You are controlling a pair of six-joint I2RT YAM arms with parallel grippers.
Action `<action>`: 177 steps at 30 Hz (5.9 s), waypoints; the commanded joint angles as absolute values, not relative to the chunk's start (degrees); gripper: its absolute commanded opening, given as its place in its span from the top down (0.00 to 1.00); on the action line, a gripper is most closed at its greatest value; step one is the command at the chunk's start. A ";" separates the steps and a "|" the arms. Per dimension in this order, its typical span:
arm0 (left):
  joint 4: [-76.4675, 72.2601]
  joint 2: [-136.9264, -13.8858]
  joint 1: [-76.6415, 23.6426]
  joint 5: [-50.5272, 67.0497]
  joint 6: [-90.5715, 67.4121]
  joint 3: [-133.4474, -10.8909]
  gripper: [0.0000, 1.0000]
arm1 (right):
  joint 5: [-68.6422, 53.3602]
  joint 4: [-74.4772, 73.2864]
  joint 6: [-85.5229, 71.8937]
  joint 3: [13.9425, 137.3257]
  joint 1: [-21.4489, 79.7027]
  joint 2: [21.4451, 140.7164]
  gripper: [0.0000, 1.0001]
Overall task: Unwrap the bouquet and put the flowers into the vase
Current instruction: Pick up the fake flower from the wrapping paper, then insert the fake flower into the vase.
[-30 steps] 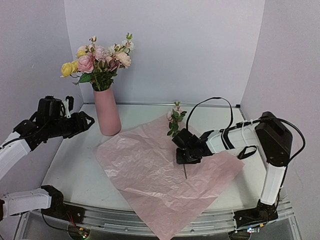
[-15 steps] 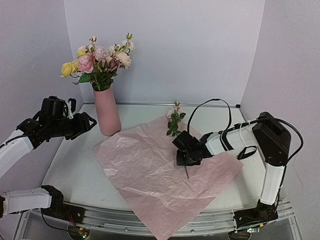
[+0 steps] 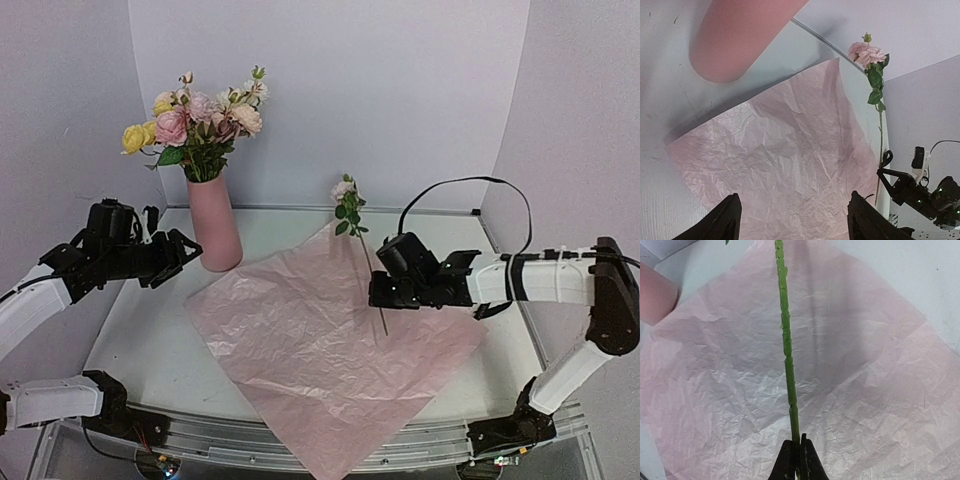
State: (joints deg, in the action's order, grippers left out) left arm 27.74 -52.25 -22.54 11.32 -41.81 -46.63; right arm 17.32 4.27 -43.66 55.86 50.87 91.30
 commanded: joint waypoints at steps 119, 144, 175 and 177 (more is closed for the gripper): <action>11.84 -51.91 -59.51 -42.49 -2.94 -72.14 1.00 | -13.47 37.62 -30.40 29.21 50.87 48.13 0.16; -14.71 -50.10 -59.41 -65.34 36.93 -72.61 1.00 | -14.89 37.57 -29.44 33.27 50.87 52.40 0.16; 1.23 -66.71 -15.82 -27.64 10.65 -86.49 1.00 | -15.33 33.76 -26.96 37.00 50.86 49.72 0.16; 4.55 -68.48 -11.98 -22.23 5.76 -89.03 1.00 | -15.41 33.45 -26.78 37.53 50.88 50.11 0.16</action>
